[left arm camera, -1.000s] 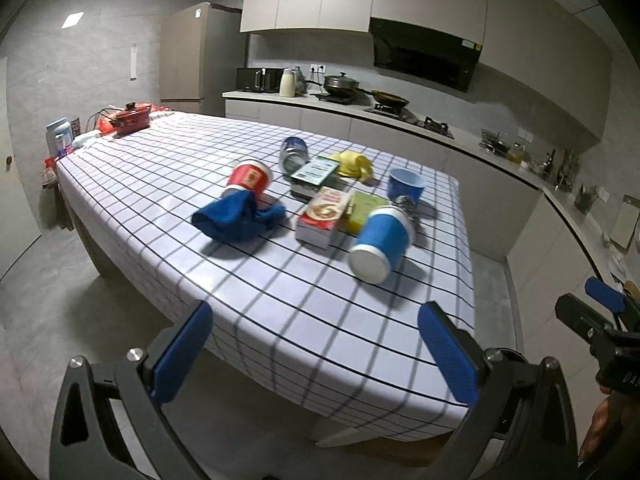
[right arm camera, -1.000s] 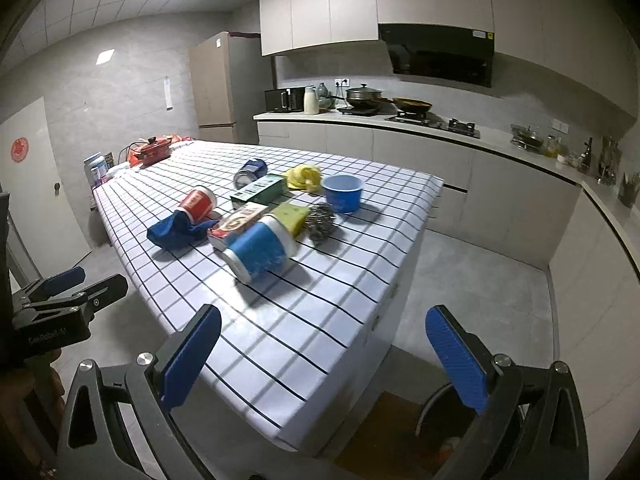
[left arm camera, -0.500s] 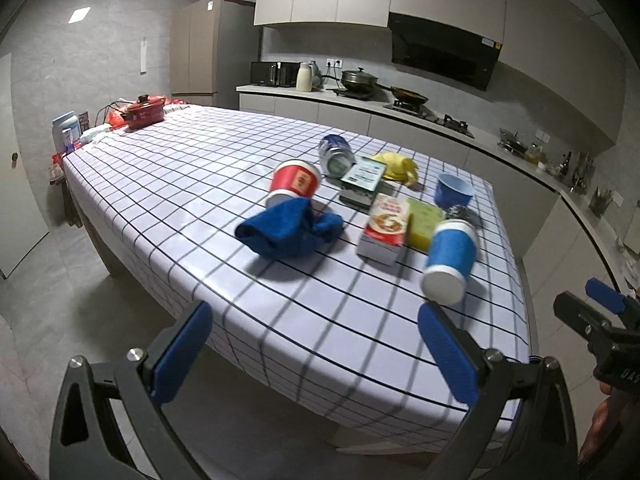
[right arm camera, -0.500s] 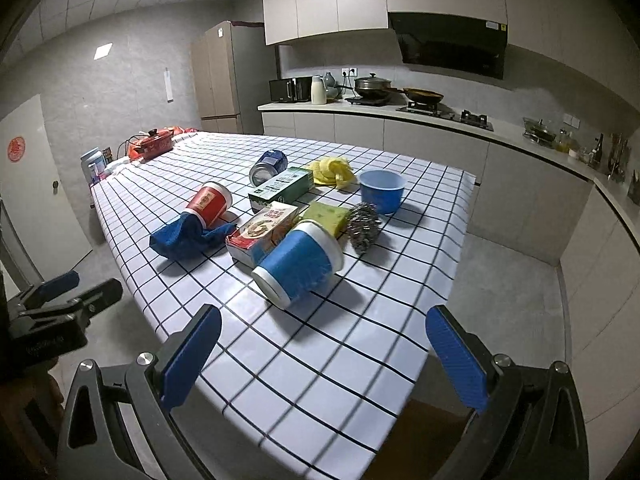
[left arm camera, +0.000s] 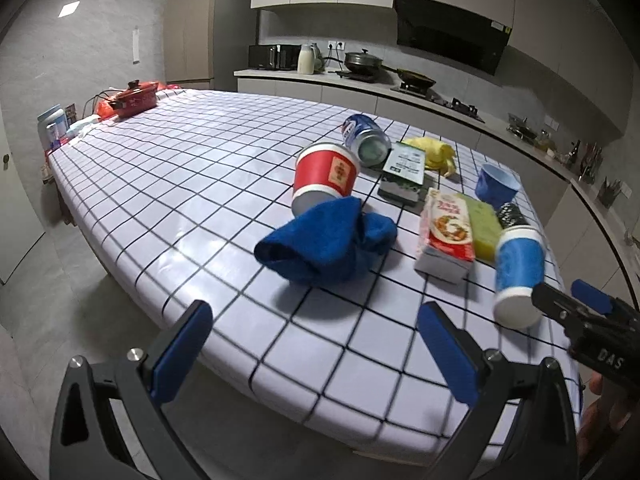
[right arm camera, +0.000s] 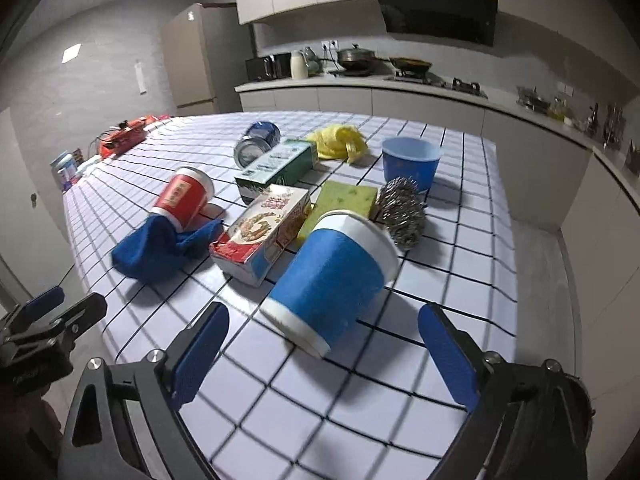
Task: Collect trash
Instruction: 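Grasp the blue paper cup with the right tool while the left tool grasps the blue cloth, then carry the blue cup and blue cloth with both tools over the black bin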
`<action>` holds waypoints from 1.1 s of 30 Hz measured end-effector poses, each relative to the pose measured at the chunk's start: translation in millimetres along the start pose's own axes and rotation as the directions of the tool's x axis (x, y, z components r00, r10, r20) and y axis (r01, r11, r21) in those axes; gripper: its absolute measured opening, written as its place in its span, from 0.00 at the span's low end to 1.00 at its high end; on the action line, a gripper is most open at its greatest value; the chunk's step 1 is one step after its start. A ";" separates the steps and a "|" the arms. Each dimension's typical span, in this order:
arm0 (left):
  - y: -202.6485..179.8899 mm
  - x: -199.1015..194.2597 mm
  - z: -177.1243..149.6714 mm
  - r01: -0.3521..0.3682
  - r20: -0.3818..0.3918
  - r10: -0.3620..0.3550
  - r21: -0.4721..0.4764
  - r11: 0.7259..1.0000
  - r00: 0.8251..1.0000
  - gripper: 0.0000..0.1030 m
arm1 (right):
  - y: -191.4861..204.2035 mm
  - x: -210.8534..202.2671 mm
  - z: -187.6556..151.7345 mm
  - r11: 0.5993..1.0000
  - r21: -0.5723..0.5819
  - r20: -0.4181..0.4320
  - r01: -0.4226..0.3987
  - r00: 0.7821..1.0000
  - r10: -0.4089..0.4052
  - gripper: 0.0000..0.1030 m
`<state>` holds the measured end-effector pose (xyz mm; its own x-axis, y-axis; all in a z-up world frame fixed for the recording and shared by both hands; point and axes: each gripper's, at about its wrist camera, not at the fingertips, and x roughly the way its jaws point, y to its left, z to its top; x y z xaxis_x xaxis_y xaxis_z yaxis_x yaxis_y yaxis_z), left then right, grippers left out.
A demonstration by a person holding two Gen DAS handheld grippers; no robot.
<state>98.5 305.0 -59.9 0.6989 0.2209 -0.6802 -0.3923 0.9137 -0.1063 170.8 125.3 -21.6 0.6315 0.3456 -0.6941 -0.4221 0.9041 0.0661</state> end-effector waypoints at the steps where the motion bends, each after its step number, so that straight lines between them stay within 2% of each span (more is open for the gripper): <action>1: 1.1 5.6 2.0 0.003 -0.006 -0.003 0.002 1.000 1.000 1.00 | 0.6 8.3 1.7 1.000 0.012 -0.010 0.000 1.000 0.000 0.92; 4: 2.7 23.6 7.7 0.013 -0.022 -0.013 0.012 1.000 1.000 1.00 | -0.6 30.7 6.3 0.999 0.049 -0.042 0.001 0.999 0.001 0.89; 9: 1.4 50.9 19.3 0.024 -0.044 -0.022 0.034 0.999 0.999 1.00 | -5.1 53.5 12.6 0.996 0.092 -0.076 -0.006 0.997 0.013 0.73; 19: -2.8 78.0 31.9 0.070 -0.073 -0.067 0.040 0.997 0.995 0.99 | -8.5 77.1 30.7 0.995 0.102 -0.080 -0.004 0.997 0.013 0.65; 20: -2.4 79.0 31.5 0.081 -0.079 -0.078 0.036 0.996 0.994 0.96 | -8.9 77.4 31.8 0.995 0.104 -0.080 -0.006 0.997 0.014 0.64; 22: -0.3 80.0 29.1 0.111 -0.092 -0.108 0.026 0.993 0.990 0.75 | -8.8 76.5 32.1 0.994 0.107 -0.079 -0.012 0.997 0.020 0.63; 23: 0.9 80.4 27.6 0.121 -0.099 -0.118 0.019 0.992 0.988 0.61 | -8.9 75.3 32.0 0.994 0.107 -0.076 -0.013 0.997 0.021 0.62; 24: 2.3 77.8 26.2 0.133 -0.092 -0.131 0.013 0.991 0.987 0.53 | -8.7 73.5 31.2 0.994 0.105 -0.072 -0.014 0.997 0.021 0.61; 27: 3.3 70.0 23.6 0.159 -0.078 -0.159 -0.003 0.987 0.984 0.45 | -9.4 69.6 28.2 0.995 0.103 -0.072 -0.017 0.997 0.025 0.60; 33: -2.3 45.4 25.1 0.172 -0.047 -0.172 -0.011 0.985 0.984 0.44 | -15.7 51.4 26.7 0.994 0.102 -0.051 -0.027 0.998 0.033 0.59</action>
<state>146.2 321.5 -72.3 0.7271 0.0441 -0.6851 -0.2729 0.9343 -0.2295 227.3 135.5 -39.2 0.5833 0.3619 -0.7272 -0.3705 0.9153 0.1583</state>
